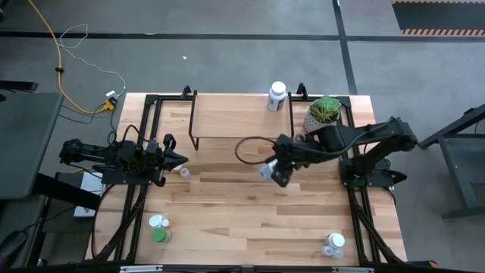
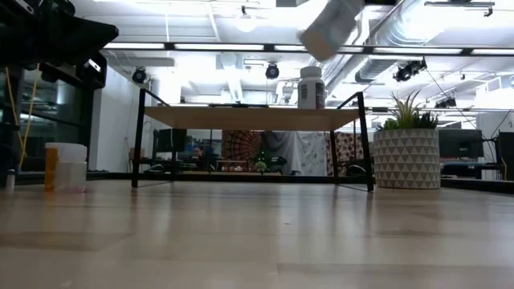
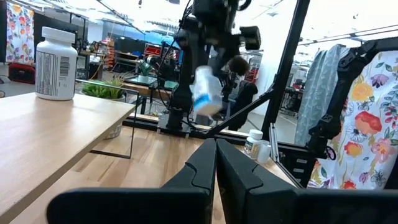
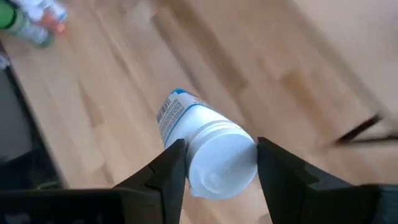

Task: Pick and place medicine bottles onto shelf by color
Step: Put the top white pill bottle on the shelf

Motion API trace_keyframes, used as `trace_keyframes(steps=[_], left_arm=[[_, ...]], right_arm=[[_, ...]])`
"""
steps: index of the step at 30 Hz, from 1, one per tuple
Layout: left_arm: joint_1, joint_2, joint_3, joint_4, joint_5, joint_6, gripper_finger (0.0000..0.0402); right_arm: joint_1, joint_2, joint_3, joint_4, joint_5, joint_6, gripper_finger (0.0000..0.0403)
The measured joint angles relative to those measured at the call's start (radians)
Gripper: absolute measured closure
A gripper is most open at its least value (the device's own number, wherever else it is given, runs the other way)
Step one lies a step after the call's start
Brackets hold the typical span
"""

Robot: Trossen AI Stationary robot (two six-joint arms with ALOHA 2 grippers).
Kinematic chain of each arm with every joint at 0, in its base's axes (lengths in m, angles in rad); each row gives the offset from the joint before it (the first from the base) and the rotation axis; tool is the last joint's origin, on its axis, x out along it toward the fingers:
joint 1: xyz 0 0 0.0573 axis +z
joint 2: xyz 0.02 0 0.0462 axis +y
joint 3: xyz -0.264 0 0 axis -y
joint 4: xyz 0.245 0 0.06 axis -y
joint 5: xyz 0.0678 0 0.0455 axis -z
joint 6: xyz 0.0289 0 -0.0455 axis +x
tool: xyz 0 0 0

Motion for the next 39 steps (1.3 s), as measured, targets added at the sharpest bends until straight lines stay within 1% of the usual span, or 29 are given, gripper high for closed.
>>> trace_keyframes(steps=[2,6,8,10,13,17,22,28,33,39], left_arm=[[0.000,0.000,0.000,0.000,0.000,0.000,0.0398],[0.000,0.000,0.000,0.000,0.000,0.000,0.0398],[0.000,0.000,0.000,0.000,0.000,0.000,0.0398],[0.000,0.000,0.000,0.000,0.000,0.000,0.0398],[0.000,0.000,0.000,0.000,0.000,0.000,0.0398],[0.000,0.000,0.000,-0.001,0.001,0.000,0.0398],[0.000,0.000,0.000,-0.002,0.002,0.000,0.0398],[0.000,0.000,0.000,-0.002,0.002,0.000,0.0398],[0.000,0.000,0.000,-0.002,0.001,0.000,0.0398],[0.000,0.000,0.000,-0.002,0.002,0.000,0.0398]], right_arm=[[-0.025,0.050,0.097,-0.076,0.051,-0.027,0.0248],[-0.104,0.163,0.292,-0.261,0.170,-0.029,0.0248],[-0.152,0.219,0.375,-0.353,0.203,-0.019,0.0248],[-0.205,0.263,0.426,-0.377,0.213,-0.019,0.0248],[-0.288,0.293,0.449,-0.355,0.171,-0.055,0.0248],[-0.392,0.323,0.448,-0.376,0.155,-0.055,0.0248],[-0.484,0.329,0.441,-0.376,0.129,-0.055,0.0248],[-0.533,0.331,0.440,-0.376,0.113,-0.046,0.0248],[-0.553,0.331,0.440,-0.376,0.069,-0.047,0.0248],[-0.565,0.331,0.440,-0.376,0.063,-0.054,0.0248]])
